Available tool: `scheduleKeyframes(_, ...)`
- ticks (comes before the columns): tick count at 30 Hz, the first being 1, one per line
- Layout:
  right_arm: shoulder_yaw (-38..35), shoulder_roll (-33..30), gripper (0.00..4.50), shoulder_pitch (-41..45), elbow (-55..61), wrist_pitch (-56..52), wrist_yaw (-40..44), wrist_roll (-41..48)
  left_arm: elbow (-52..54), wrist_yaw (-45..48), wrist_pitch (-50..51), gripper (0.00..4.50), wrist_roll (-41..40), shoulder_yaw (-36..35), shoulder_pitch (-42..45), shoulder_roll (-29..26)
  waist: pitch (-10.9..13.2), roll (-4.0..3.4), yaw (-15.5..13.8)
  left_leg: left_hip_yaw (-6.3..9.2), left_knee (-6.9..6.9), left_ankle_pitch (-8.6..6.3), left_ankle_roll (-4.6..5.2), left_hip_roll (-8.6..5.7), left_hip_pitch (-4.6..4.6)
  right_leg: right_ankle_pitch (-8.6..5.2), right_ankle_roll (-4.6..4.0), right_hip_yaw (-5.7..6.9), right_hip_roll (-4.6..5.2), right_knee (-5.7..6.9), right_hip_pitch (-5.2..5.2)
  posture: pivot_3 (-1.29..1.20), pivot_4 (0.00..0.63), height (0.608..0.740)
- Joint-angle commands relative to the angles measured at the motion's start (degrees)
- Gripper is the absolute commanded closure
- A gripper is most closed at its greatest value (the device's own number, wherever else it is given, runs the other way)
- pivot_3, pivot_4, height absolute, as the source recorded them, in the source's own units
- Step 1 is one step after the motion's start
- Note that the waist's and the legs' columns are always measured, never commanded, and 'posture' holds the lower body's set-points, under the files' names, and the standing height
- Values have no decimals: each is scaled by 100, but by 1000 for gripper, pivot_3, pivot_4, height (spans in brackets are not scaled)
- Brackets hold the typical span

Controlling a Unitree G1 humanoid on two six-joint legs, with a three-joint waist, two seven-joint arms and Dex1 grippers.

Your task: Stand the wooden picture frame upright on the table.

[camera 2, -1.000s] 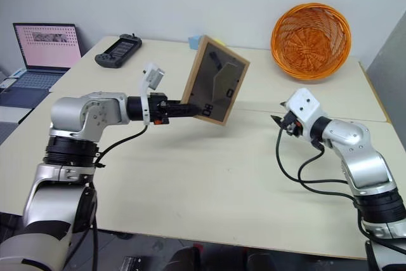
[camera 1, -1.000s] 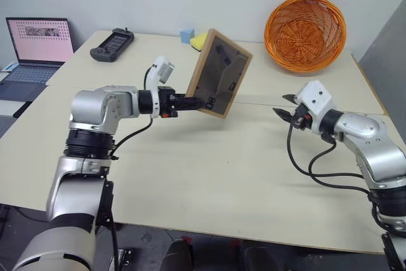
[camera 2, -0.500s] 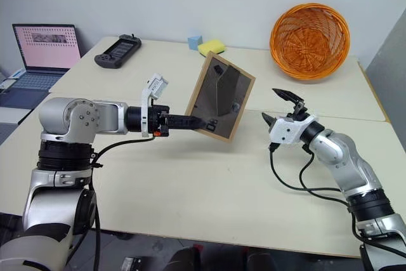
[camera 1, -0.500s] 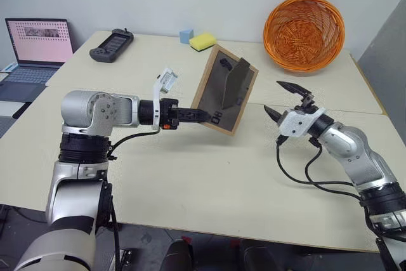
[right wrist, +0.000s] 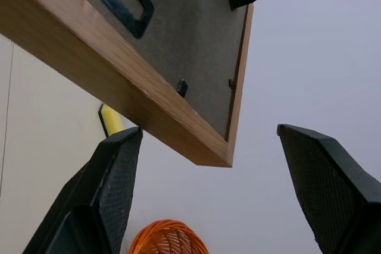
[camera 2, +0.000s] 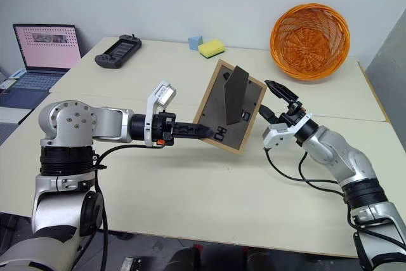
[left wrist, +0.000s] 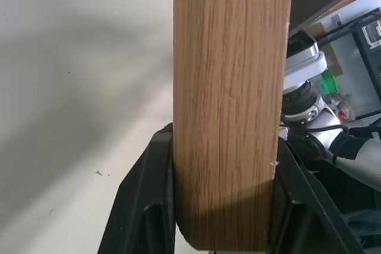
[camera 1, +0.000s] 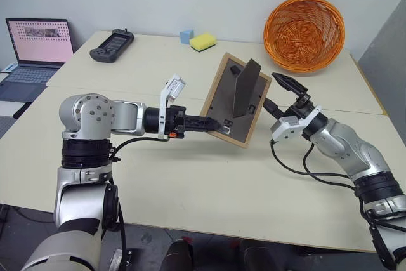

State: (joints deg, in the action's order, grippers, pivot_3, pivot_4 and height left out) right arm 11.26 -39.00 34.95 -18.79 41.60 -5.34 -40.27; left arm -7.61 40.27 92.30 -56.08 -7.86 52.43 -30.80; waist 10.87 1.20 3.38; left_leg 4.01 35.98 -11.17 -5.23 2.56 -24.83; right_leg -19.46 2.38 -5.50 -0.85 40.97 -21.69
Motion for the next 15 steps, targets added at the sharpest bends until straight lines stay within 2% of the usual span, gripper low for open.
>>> scheduleKeyframes(1,-46,-41,656,111,35,200,-327,-144,1,-213,20,3188,-465,-254,214,-65,0,0,1,0,0,0,0,0,0,0,0,1,0,0,0,0,150,740)
scheduleKeyframes(15,148,153,656,271,10,306,-491,-343,69,-727,20,3188,-1312,-30,7,-132,0,0,5,1,1,0,0,0,3,0,0,1,1,3,2,0,150,740)
